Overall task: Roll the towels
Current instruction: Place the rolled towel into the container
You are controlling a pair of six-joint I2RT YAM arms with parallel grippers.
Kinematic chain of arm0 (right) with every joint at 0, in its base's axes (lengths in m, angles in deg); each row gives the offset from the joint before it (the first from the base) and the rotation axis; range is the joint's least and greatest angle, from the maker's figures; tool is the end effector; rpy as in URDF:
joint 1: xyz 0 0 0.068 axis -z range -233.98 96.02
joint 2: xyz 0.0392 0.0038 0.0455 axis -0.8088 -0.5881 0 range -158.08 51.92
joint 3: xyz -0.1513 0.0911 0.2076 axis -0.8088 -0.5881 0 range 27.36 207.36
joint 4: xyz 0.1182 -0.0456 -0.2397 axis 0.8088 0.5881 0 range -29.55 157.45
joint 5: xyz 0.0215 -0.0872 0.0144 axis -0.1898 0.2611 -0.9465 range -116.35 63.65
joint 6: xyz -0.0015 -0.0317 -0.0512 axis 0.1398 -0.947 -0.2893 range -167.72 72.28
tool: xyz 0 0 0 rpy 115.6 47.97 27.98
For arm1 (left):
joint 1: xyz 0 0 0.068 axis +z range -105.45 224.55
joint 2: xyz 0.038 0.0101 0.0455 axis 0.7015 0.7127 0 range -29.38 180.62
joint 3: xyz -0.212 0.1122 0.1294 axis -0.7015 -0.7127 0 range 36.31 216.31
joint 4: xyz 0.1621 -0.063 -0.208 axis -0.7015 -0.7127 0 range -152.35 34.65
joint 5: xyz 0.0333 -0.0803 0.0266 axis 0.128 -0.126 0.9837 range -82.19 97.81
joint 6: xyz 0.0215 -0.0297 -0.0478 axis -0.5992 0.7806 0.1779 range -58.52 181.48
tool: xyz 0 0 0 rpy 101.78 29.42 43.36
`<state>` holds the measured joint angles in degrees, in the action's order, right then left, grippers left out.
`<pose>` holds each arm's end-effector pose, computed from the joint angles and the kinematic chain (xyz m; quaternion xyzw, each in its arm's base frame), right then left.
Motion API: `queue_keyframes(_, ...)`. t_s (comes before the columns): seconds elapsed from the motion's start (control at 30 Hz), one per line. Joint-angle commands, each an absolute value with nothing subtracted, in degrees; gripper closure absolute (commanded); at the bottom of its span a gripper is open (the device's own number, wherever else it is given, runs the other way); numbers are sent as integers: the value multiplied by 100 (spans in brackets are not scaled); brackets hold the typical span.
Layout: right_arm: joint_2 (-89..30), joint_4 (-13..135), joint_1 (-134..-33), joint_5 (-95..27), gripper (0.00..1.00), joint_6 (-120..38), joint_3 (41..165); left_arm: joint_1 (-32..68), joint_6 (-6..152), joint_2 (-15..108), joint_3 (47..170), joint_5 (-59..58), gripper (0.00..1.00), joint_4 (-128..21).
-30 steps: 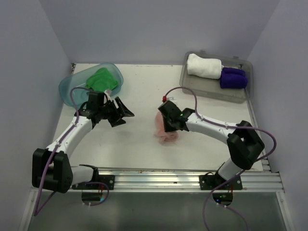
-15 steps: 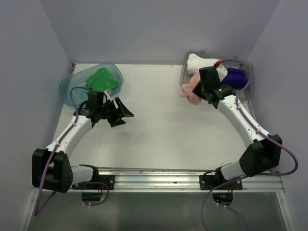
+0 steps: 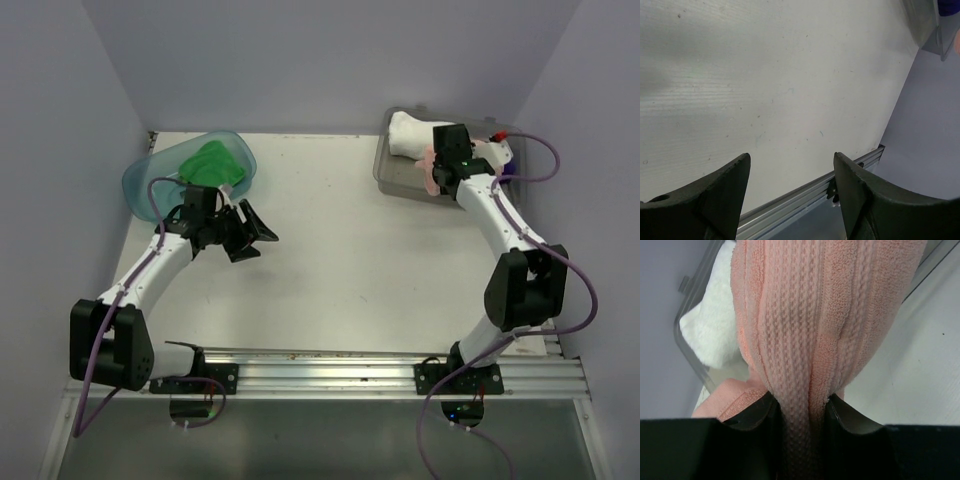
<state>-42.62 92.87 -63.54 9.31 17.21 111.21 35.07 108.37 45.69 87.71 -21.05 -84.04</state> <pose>0.3824 0.0380 0.3126 0.5137 0.7168 0.0055 0.4715 0.2716 -0.0671 0.2312 -0.2179 0.8940 -0.3555 0.1639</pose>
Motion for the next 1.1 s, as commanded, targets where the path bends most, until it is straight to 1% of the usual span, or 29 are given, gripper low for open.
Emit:
queue_keyframes(0.0, -4265, 8778, -6320, 2293, 100, 3075, 11068, 3550, 10806, 4629, 8984, -2084, 29, -8480)
queue_keyframes(0.03, -4387, 8778, -6303, 2591, 100, 3433, 11033, 3550, 10815, 4638, 8967, -2075, 29, -8497)
queue_keyframes(0.1, -4572, 9013, -6285, 2813, 100, 3839, 11120, 3550, 10832, 4638, 8905, -2067, 29, -8506)
queue_keyframes(0.13, -4781, 9146, -6251, 2936, 100, 3937, 11329, 3550, 10841, 4647, 8905, -2067, 29, -8497)
queue_keyframes(0.17, -4914, 9504, -6224, 2946, 100, 4060, 11462, 3550, 10832, 4690, 8905, -2067, 29, -8515)
queue_keyframes(0.27, -5248, 9753, -6127, 2937, 100, 4333, 11744, 3550, 10806, 4769, 8975, -2067, 29, -8567)
queue_keyframes(0.4, -5433, 9762, -5934, 2779, 100, 4623, 11674, 3558, 10779, 4822, 9098, -2032, 29, -8646)
queue_keyframes(0.67, -5733, 9718, -5626, 2726, 100, 4492, 11771, 3550, 10823, 4893, 9160, -2040, 30, -8655)
queue_keyframes(0.8, -5855, 9534, -5416, 2551, 100, 4326, 11692, 3550, 10850, 4910, 9177, -2023, 30, -8620)
queue_keyframes(0.9, -6092, 9201, -5091, 1929, 100, 4141, 11639, 3550, 10867, 4919, 9169, -1996, 30, -8612)
queue_keyframes(1.07, -6338, 8797, -4985, 1497, 100, 4061, 11578, 3558, 10885, 4981, 9177, -1979, 30, -8611)
